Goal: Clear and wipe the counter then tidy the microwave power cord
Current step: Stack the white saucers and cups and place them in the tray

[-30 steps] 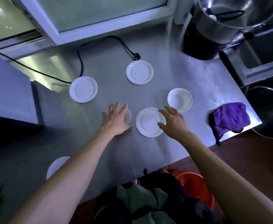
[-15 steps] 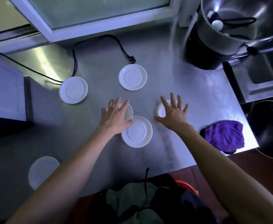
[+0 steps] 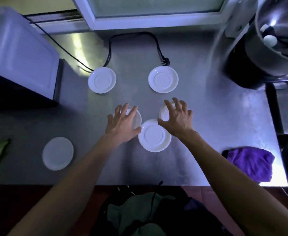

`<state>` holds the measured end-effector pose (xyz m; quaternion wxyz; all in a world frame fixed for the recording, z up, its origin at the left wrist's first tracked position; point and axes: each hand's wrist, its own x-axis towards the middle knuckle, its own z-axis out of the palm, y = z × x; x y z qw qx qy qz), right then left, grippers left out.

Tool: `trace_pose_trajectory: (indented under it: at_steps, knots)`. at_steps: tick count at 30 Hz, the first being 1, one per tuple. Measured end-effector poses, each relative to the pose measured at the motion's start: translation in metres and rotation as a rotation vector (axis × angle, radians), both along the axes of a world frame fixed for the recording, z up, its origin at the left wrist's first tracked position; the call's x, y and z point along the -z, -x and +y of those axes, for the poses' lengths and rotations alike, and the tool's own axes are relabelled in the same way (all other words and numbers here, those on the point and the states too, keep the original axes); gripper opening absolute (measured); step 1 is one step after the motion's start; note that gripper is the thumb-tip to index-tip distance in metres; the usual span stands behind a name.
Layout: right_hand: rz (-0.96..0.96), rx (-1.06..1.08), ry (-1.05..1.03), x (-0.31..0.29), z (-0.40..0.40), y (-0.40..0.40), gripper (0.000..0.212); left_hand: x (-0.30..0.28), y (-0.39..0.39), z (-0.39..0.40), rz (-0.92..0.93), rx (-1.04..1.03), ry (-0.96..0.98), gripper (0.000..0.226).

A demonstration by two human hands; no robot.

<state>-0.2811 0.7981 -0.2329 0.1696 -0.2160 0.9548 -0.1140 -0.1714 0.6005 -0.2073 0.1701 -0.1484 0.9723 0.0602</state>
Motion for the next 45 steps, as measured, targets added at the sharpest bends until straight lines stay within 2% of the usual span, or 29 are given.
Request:
trace_pose_trajectory:
  at_steps: [10,21,32,45]
  knots:
    - [0.068,-0.361,0.049,-0.025,-0.109,-0.093,0.084,-0.02,-0.13,-0.067,0.048,-0.292,-0.018,0.09]
    - [0.143,-0.61,0.058,-0.057,-0.209,-0.272,0.085,-0.035,-0.336,-0.136,0.122,-0.529,-0.067,0.089]
    - [0.183,-0.893,0.115,-0.071,-0.313,-0.441,0.082,-0.041,-0.542,-0.188,0.178,-0.839,0.006,0.089]
    - [0.129,-1.267,0.058,-0.055,-0.409,-0.56,0.086,-0.021,-0.68,-0.199,0.186,-1.196,-0.002,0.088]
